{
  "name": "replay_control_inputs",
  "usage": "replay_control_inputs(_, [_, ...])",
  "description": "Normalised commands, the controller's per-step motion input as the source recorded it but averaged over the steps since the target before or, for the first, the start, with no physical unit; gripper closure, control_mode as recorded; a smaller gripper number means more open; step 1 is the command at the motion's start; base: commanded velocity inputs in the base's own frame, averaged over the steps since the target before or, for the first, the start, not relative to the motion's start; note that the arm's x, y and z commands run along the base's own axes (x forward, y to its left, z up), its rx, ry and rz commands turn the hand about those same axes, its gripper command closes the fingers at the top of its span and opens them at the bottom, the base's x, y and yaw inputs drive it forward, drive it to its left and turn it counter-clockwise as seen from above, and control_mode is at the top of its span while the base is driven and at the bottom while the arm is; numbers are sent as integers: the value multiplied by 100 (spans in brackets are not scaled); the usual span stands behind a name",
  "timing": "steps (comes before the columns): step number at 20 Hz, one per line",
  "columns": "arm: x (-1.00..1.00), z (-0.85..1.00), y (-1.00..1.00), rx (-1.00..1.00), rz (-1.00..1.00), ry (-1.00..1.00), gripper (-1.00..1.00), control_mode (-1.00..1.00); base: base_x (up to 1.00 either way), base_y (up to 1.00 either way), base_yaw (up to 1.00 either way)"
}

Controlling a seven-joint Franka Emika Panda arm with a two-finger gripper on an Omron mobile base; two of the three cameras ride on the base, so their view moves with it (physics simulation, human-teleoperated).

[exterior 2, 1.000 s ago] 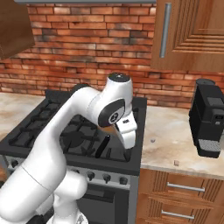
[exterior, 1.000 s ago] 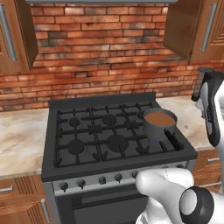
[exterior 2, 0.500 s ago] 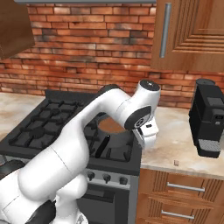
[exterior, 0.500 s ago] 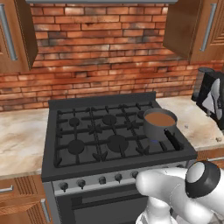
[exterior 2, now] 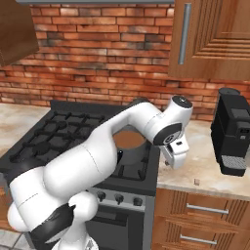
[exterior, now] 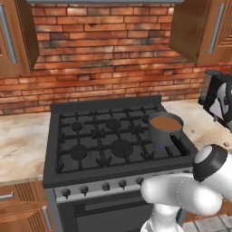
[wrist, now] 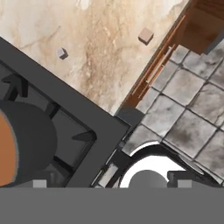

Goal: Pick up the sugar cube(s) and place them in the saucepan with hot chocolate.

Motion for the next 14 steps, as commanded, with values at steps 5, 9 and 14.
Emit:
replay_control_inputs(5, [43, -32, -12, -5, 3, 0, -100, -100, 0, 0, 0])
replay_control_inputs(9, [40, -24, -12, -7, 7, -2, -100, -100, 0, 0, 0])
replay_control_inputs(14, [36, -25, -1, -15, 13, 0, -100, -100, 0, 0, 0])
